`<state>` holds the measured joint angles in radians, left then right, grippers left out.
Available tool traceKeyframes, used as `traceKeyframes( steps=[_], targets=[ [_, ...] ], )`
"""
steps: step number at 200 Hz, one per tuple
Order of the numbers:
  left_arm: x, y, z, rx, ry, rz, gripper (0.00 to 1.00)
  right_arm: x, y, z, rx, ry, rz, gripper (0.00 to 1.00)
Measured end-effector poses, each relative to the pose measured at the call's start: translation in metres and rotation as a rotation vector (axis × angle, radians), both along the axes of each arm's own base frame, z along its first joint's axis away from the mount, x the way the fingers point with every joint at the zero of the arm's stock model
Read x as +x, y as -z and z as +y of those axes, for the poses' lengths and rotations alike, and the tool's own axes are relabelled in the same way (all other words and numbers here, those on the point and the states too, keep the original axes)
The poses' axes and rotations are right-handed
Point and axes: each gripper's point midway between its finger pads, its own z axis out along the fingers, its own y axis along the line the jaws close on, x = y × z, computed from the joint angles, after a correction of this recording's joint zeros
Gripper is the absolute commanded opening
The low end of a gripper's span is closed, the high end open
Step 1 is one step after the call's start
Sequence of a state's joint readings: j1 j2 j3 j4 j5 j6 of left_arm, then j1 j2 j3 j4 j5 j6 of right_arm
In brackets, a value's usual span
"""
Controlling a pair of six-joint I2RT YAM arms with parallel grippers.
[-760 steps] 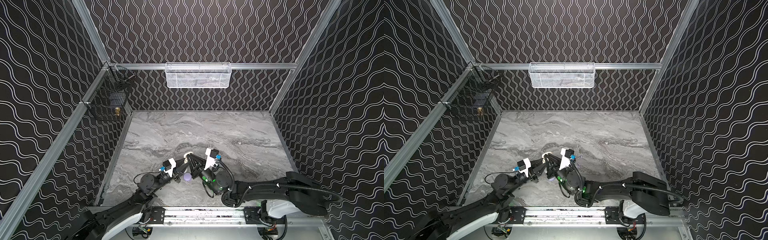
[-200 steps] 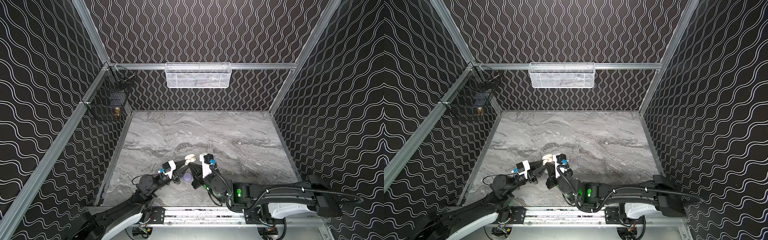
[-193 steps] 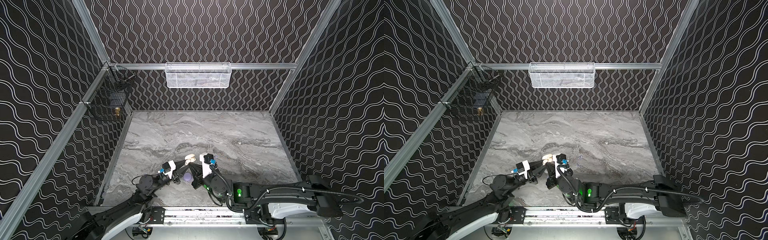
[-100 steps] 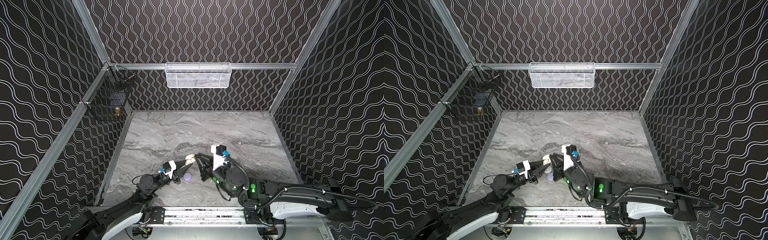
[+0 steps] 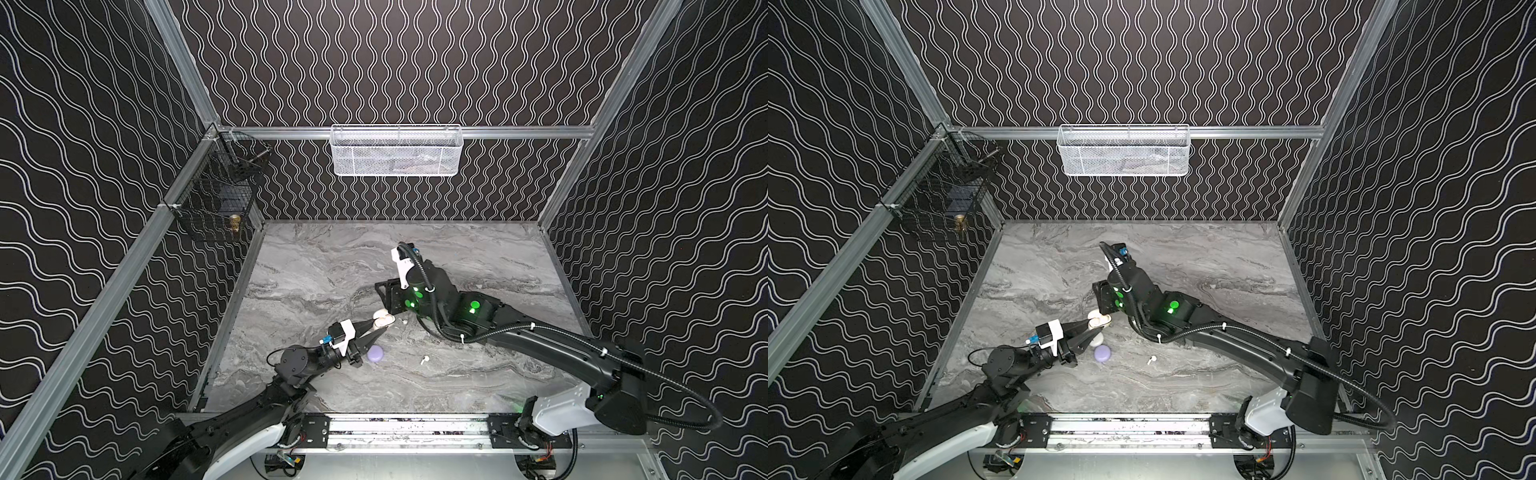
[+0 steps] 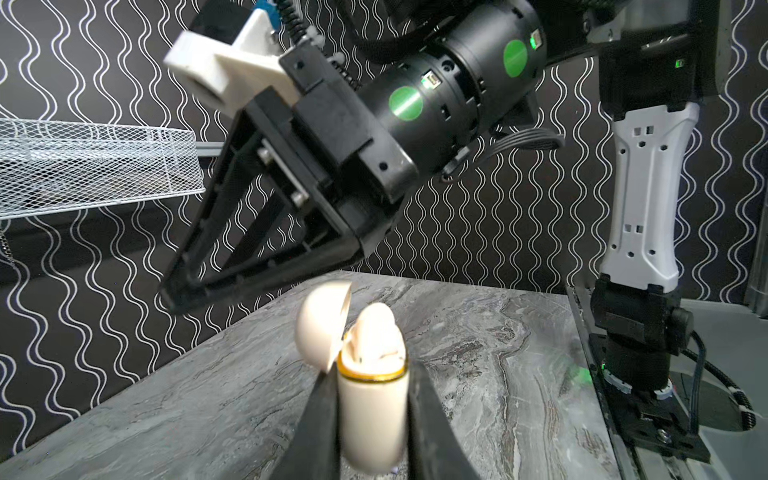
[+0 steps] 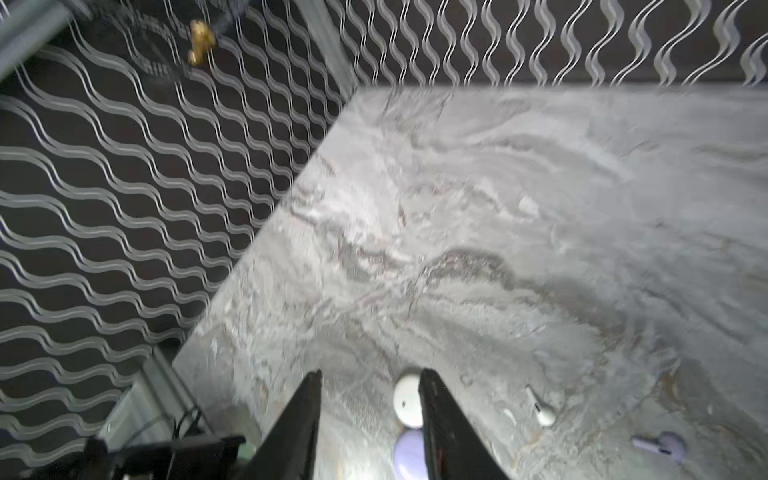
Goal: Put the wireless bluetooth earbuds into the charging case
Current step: 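Open the right gripper and lift it away from the cream case, then lower the cream case with the left gripper while the right gripper withdraws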
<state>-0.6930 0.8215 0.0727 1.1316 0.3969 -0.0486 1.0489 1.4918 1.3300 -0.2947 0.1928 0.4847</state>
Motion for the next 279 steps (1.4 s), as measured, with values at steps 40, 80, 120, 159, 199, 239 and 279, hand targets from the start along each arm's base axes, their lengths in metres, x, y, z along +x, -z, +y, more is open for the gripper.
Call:
traceKeyframes(
  steps=[40, 80, 120, 159, 199, 239, 279],
  targets=[
    [0.002, 0.008, -0.001, 0.022, -0.002, 0.028, 0.00, -0.017, 0.011, 0.005, -0.005, -0.077, 0.061, 0.35],
    [-0.001, 0.015, -0.002, 0.042, 0.012, 0.042, 0.00, -0.044, 0.020, 0.002, 0.036, -0.106, 0.095, 0.32],
    [0.001, 0.025, -0.003, 0.068, 0.009, 0.075, 0.00, -0.051, 0.024, -0.014, 0.074, -0.070, 0.107, 0.35],
    [0.032, 0.021, 0.011, 0.021, -0.161, 0.149, 0.00, -0.054, 0.008, -0.055, 0.111, 0.021, 0.047, 0.45],
    [0.075, 0.030, 0.038, -0.017, -0.407, 0.329, 0.00, -0.047, 0.015, -0.092, 0.098, 0.146, -0.011, 0.51],
    [0.127, 0.050, 0.094, -0.067, -0.681, 0.584, 0.00, -0.047, 0.050, -0.089, 0.005, 0.162, 0.008, 0.62],
    [0.155, 0.125, 0.127, -0.095, -0.715, 0.926, 0.00, -0.064, 0.093, -0.064, -0.093, 0.076, 0.048, 0.74]
  ],
)
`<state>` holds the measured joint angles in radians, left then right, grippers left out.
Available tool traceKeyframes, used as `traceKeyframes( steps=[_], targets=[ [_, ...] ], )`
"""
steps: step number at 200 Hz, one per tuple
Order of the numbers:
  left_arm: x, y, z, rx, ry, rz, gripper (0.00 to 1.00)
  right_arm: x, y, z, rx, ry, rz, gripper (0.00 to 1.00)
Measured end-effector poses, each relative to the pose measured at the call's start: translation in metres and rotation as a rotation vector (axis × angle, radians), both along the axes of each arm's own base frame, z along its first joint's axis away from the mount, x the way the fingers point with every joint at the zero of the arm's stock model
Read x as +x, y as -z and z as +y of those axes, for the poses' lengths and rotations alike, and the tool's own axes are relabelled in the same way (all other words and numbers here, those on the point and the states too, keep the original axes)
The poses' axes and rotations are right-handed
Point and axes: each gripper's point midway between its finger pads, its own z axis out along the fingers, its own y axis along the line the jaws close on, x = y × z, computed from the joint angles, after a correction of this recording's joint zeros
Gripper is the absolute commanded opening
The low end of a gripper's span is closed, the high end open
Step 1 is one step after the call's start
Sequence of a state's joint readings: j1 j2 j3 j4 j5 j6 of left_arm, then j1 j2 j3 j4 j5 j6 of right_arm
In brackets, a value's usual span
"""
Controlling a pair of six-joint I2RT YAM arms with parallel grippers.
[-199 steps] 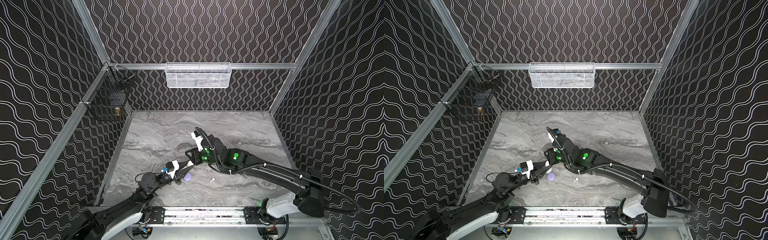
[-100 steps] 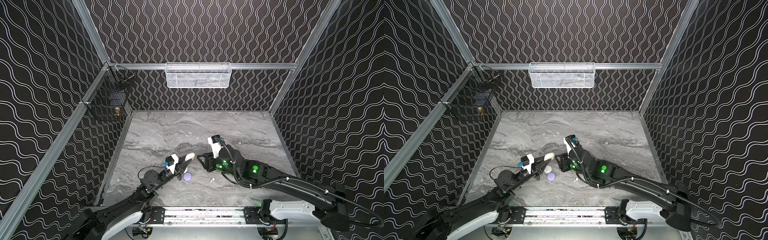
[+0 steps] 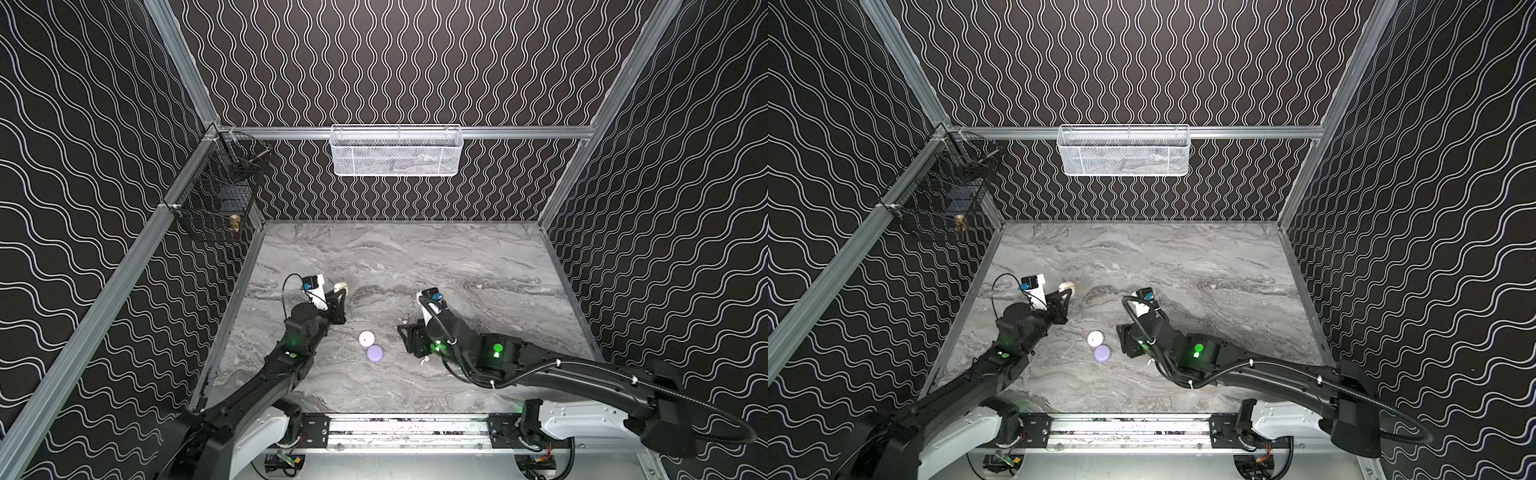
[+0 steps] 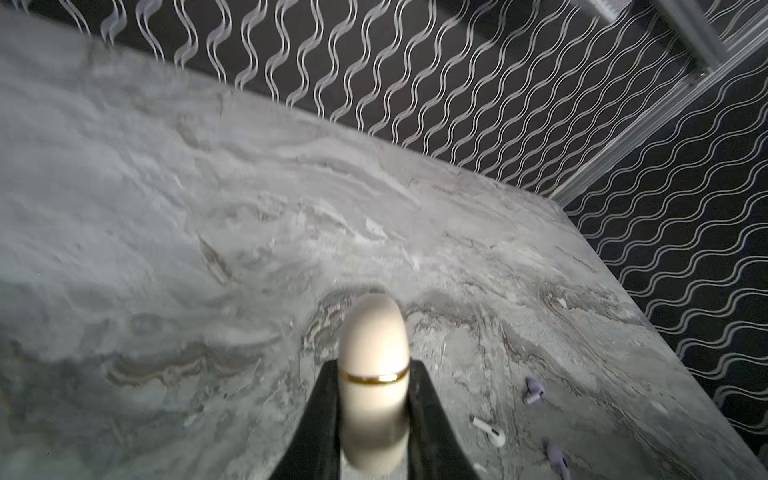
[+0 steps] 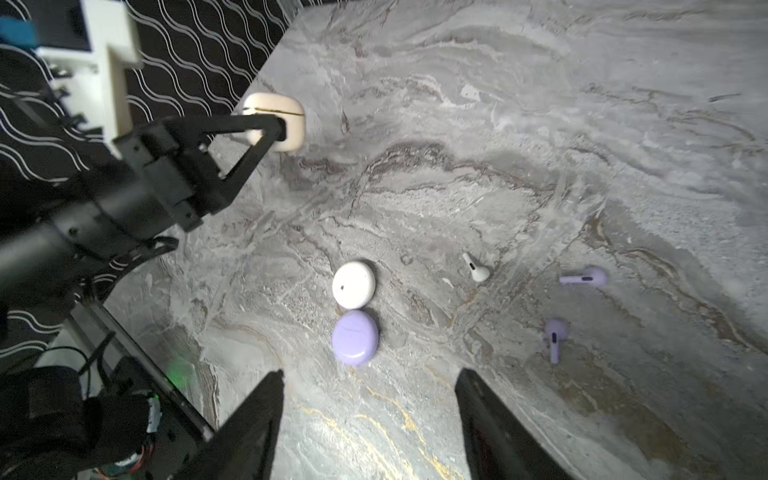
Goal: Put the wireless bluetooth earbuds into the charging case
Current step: 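Lower the cream case with the left gripper while the right gripper withdraws, then release the cream case with the left gripper while the right gripper moves over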
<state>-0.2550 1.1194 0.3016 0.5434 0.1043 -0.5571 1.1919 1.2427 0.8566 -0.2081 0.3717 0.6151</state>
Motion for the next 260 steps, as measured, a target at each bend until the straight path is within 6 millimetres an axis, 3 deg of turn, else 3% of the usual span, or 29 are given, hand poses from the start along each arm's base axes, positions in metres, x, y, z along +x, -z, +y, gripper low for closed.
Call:
traceKeyframes(
  steps=[15, 40, 65, 112, 153, 177, 199, 211, 227, 242, 260],
  targets=[
    [0.006, 0.025, 0.007, -0.063, -0.011, 0.100, 0.00, -0.006, 0.016, 0.007, -0.021, -0.024, 0.032, 0.77],
    [0.010, 0.053, -0.002, -0.166, 0.042, 0.217, 0.00, -0.012, 0.043, 0.018, -0.048, -0.045, 0.087, 0.81],
    [0.014, 0.064, -0.009, -0.236, 0.076, 0.269, 0.00, -0.015, 0.064, 0.026, -0.084, -0.049, 0.132, 0.87],
    [0.022, 0.089, -0.019, -0.288, 0.120, 0.363, 0.00, -0.024, 0.079, 0.043, -0.113, -0.067, 0.166, 0.96],
    [0.032, 0.088, -0.022, -0.274, 0.136, 0.371, 0.00, -0.027, 0.089, 0.054, -0.145, -0.078, 0.173, 0.95],
    [0.038, 0.092, -0.024, -0.268, 0.150, 0.385, 0.15, -0.028, 0.093, 0.059, -0.160, -0.083, 0.176, 0.93],
    [0.042, 0.094, -0.029, -0.269, 0.182, 0.377, 0.41, -0.029, 0.098, 0.063, -0.174, -0.086, 0.181, 0.91],
    [0.043, 0.099, -0.027, -0.258, 0.170, 0.389, 0.51, -0.029, 0.104, 0.063, -0.195, -0.085, 0.185, 0.91],
    [0.045, 0.094, -0.027, -0.256, 0.175, 0.373, 0.60, -0.030, 0.107, 0.067, -0.210, -0.088, 0.190, 0.90],
    [0.043, 0.091, -0.024, -0.230, 0.167, 0.370, 0.76, -0.030, 0.107, 0.071, -0.210, -0.093, 0.189, 0.90],
    [0.043, 0.085, -0.017, -0.193, 0.134, 0.362, 0.85, -0.032, 0.112, 0.072, -0.226, -0.096, 0.194, 0.90]
  ],
)
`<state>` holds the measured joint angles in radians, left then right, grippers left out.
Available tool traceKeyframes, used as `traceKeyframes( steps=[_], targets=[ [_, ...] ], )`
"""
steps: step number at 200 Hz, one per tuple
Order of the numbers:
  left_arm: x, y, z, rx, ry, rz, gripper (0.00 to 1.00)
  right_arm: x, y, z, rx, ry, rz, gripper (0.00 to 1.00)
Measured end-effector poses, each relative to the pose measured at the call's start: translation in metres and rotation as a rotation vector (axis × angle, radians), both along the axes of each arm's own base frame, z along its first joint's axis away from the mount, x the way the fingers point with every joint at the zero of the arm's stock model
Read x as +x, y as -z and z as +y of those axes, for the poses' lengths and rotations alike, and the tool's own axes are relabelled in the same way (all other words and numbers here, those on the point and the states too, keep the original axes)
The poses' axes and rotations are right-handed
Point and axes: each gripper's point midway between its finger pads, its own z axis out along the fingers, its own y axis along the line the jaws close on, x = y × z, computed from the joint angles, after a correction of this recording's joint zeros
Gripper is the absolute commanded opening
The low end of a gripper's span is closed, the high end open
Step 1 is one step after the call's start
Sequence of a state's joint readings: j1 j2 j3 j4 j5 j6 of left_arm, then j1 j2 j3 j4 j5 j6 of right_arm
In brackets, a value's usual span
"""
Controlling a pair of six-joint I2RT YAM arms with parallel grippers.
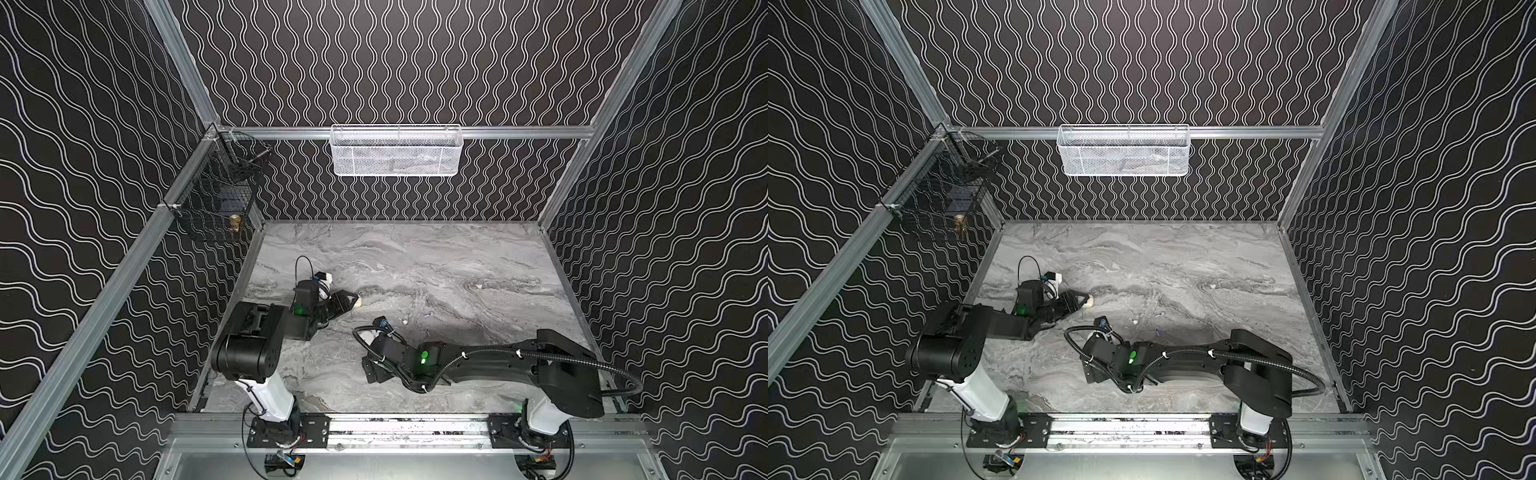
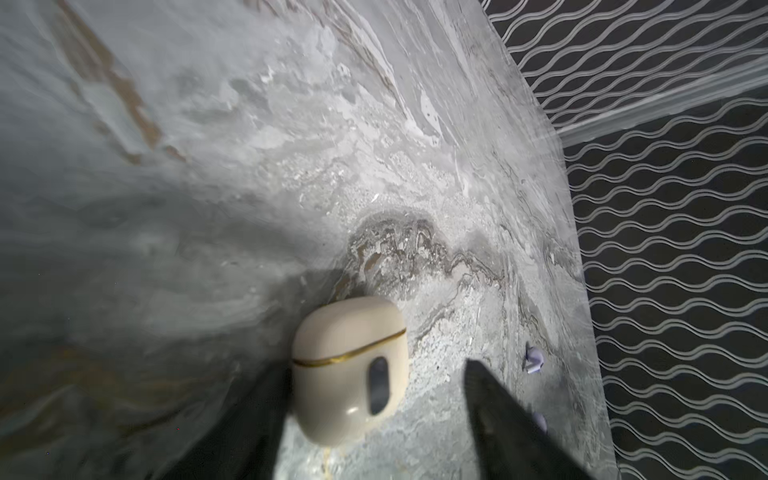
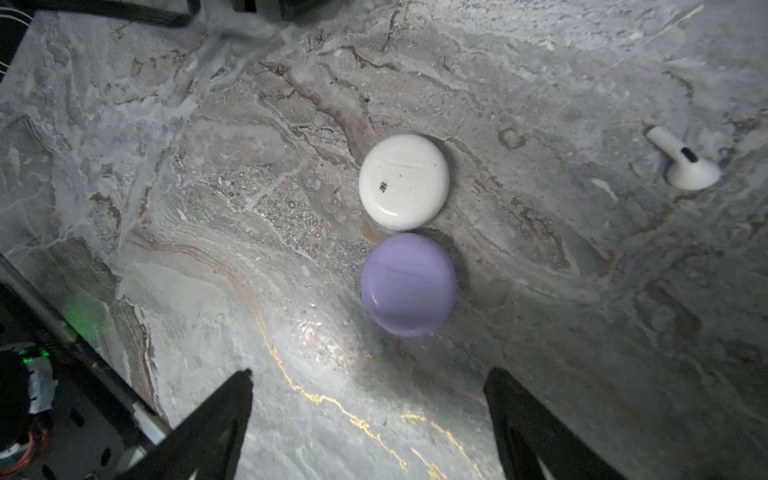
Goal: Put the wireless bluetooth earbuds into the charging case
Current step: 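Release the cream case with the left gripper while the right gripper moves over, then lower the open right gripper around the lavender round case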
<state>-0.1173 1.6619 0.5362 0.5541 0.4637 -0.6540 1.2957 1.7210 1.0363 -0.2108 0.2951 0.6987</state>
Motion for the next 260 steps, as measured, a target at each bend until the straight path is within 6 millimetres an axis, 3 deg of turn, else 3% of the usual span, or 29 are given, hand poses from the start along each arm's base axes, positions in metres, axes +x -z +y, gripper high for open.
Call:
traceKeyframes(
  steps=[15, 42, 102, 137, 174, 221, 260],
  targets=[
    [-0.003, -0.002, 0.007, 0.037, -0.028, 0.007, 0.98, 0.000, 0.004, 0.001, -0.014, -0.001, 0.003, 0.90],
    [-0.014, -0.009, 0.024, 0.113, -0.089, 0.010, 0.98, 0.001, 0.012, 0.004, -0.038, -0.004, 0.009, 0.90],
    [-0.039, -0.044, 0.054, 0.203, -0.219, -0.110, 0.99, 0.006, 0.032, 0.005, -0.120, 0.007, 0.012, 0.83],
    [-0.046, -0.070, 0.060, 0.195, -0.252, -0.205, 0.98, 0.019, 0.048, 0.000, -0.162, 0.042, 0.025, 0.75],
    [-0.053, -0.094, 0.064, 0.185, -0.276, -0.293, 0.99, 0.029, 0.050, 0.004, -0.176, 0.066, -0.008, 0.68],
    [-0.056, -0.100, 0.069, 0.199, -0.301, -0.318, 0.99, 0.036, 0.052, 0.003, -0.191, 0.094, -0.031, 0.50],
    [-0.057, -0.098, 0.069, 0.200, -0.299, -0.312, 0.99, 0.036, 0.051, -0.013, -0.189, 0.140, -0.042, 0.45]
  ],
)
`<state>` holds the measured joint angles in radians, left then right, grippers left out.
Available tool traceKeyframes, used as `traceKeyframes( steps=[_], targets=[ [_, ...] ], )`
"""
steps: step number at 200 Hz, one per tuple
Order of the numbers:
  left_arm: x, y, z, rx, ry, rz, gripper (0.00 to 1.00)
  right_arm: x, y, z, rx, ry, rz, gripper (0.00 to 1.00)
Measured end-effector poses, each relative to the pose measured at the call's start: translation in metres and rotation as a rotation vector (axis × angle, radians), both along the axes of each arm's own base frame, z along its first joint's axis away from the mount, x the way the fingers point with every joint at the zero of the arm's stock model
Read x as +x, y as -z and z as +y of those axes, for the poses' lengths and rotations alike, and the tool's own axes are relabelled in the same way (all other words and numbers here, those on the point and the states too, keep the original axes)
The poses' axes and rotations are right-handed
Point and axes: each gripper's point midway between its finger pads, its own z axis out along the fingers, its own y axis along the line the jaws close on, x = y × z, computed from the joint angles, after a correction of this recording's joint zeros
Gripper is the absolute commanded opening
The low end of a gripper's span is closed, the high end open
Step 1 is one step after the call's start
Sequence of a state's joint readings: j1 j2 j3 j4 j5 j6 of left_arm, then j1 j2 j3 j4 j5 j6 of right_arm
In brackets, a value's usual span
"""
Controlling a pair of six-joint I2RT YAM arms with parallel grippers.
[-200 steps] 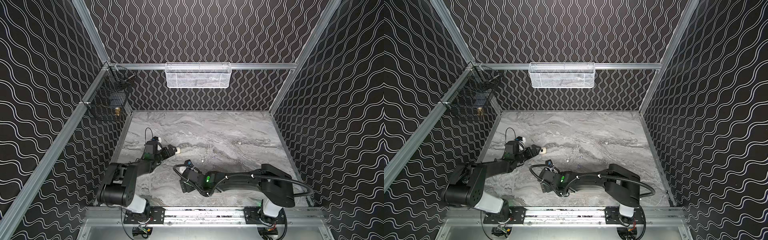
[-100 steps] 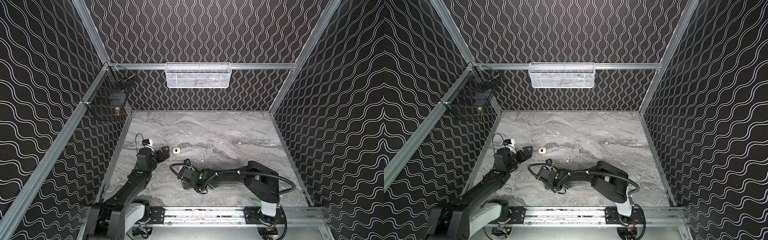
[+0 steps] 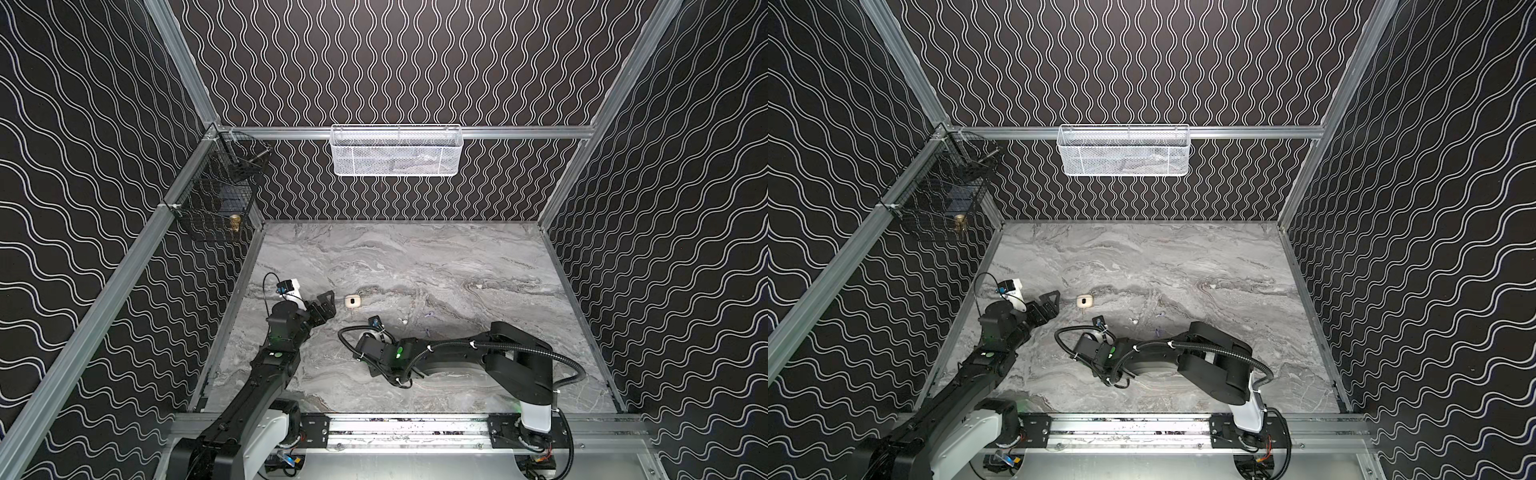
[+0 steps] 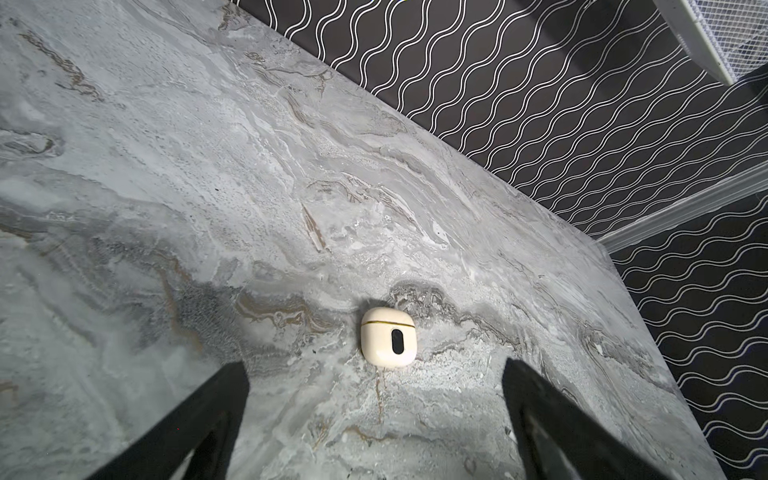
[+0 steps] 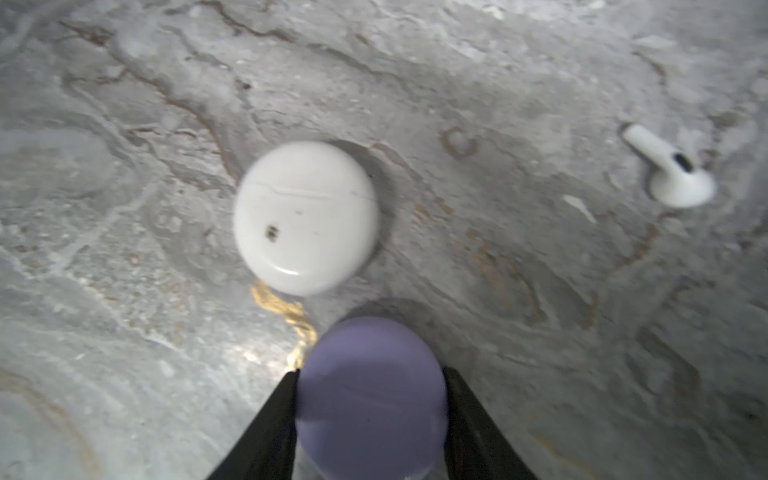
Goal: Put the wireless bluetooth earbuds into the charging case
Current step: 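Lower the open right gripper around the lavender round case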
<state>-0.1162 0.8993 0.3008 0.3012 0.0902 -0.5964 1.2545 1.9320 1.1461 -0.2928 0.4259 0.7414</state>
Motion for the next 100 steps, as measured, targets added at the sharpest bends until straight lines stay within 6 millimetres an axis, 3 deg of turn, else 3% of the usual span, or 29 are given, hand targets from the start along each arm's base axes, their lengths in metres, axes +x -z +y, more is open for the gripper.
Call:
traceKeyframes(
  steps=[54, 100],
  targets=[
    [0.000, -0.004, -0.007, -0.013, 0.034, -0.015, 0.94, 0.002, -0.001, -0.039, -0.027, 0.083, -0.006, 0.47],
    [-0.002, -0.008, -0.018, 0.001, 0.086, -0.035, 0.94, -0.003, -0.007, -0.047, -0.011, 0.084, 0.011, 0.74]
  ],
)
